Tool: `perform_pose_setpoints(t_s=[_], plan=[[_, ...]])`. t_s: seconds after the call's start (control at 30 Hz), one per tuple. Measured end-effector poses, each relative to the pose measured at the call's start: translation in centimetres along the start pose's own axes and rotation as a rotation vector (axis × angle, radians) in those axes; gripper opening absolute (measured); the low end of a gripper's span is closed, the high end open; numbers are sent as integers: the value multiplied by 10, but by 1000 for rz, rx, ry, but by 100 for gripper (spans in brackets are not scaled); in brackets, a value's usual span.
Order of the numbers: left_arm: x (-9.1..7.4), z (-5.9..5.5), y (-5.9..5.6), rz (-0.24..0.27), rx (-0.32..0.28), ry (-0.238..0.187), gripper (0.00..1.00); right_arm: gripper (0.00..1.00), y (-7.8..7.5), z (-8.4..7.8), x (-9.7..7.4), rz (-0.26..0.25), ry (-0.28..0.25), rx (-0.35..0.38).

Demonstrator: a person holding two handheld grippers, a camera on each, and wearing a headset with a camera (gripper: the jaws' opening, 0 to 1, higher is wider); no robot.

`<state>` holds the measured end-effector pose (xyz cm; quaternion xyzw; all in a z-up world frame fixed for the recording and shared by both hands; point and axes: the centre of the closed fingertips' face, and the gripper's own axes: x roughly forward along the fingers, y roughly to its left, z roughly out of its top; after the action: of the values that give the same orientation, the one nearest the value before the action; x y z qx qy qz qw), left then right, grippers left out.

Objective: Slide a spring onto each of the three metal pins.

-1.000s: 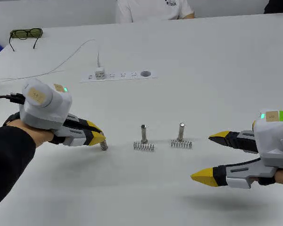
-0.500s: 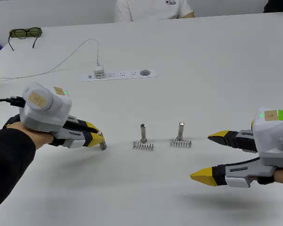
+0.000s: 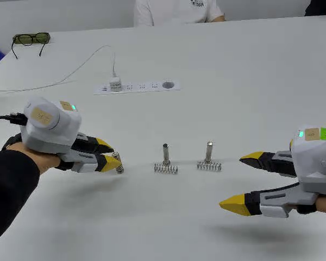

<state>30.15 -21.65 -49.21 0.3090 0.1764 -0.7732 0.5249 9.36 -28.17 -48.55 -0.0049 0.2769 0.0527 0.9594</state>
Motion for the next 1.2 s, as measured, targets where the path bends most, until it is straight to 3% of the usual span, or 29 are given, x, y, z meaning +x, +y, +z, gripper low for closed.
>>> perform_pose_setpoints(t_s=[0.47,0.9,1.2], plan=[[-15,22,-2,19,29,-56,31,68,1,0,1,6,-2,-6],[-8,51,-26,-31,114,-90,30,68,-1,0,1,7,-4,-5],[4,52,-39,-78,144,-69,28,68,-2,0,0,3,-7,-3]])
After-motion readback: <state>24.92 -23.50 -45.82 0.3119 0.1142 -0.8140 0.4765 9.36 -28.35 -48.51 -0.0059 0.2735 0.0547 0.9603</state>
